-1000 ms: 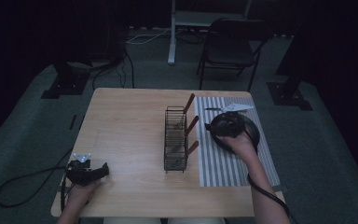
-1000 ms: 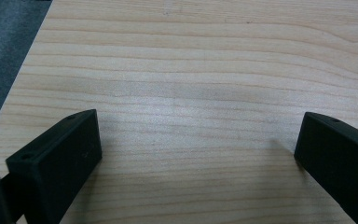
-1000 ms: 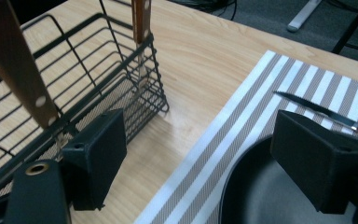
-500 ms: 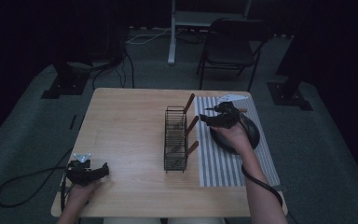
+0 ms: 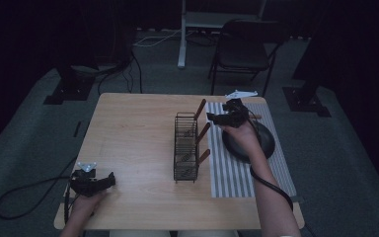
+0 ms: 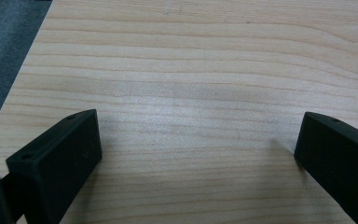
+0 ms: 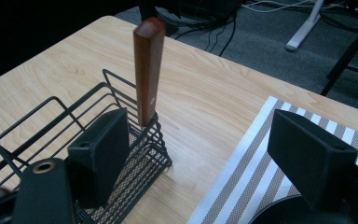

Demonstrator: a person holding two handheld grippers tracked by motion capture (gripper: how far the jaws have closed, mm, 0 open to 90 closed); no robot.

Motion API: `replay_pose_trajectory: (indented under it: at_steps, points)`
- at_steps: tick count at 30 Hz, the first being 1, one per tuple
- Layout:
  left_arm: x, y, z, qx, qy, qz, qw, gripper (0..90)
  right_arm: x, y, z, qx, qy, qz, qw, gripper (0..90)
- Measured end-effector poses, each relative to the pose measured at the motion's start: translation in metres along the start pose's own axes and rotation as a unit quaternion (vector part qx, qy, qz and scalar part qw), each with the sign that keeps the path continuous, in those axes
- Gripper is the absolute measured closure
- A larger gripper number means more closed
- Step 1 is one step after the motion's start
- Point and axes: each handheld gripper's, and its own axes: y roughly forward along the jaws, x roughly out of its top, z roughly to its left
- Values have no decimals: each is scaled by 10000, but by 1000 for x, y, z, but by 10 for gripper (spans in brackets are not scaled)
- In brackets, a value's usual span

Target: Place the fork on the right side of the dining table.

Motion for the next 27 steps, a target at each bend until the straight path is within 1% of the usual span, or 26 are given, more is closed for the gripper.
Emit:
replay_pose_trajectory:
  at_steps: [3, 7, 9, 12, 13, 15, 18, 19, 20, 21, 22, 23, 25, 27]
  points:
    - [0, 0, 0, 1, -1, 0, 10000, 7, 5, 3, 3, 40, -20, 10, 10000, 205]
    - [0, 0, 0, 0, 0, 0, 10000, 7, 11, 9, 4, 133, 68, 14, 9999, 206]
    - [0, 0, 0, 0, 0, 0, 10000, 8, 14, 12, 5, 180, 72, 32, 9998, 245]
    - [0, 0, 0, 1, -1, -1, 10000, 8, 20, 17, 8, 212, 92, 67, 9997, 247]
    - [0, 0, 0, 1, -1, -1, 10000, 7, 21, 19, 9, 236, 109, 68, 9996, 264]
    - [0, 0, 0, 9, -7, -1, 10000, 8, 24, 22, 10, 198, 186, 69, 9996, 277]
    - [0, 0, 0, 9, -8, -1, 10000, 8, 27, 27, 9, 231, 260, 126, 9993, 389]
    - [0, 0, 0, 10, -9, -1, 10000, 8, 28, 28, 9, 180, 281, 147, 9993, 401]
    - [0, 0, 0, 11, -8, 0, 10000, 8, 29, 28, 9, 211, 342, 125, 9991, 427]
    - [0, 0, 0, 13, -1, 5, 10000, 8, 30, 28, 8, 318, 428, 100, 9985, 437]
    - [0, 0, 0, 14, -4, 5, 10000, 8, 31, 28, 8, 347, 463, 92, 9983, 437]
    - [0, -1, 0, 14, -7, 5, 10000, 7, 32, 29, 8, 326, 481, 76, 9983, 444]
    - [0, -1, 0, 15, -7, 6, 10000, 8, 34, 29, 8, 396, 513, 91, 9979, 458]
    - [0, -1, 0, 14, -6, 6, 10000, 8, 35, 30, 9, 374, 492, 119, 9980, 500]
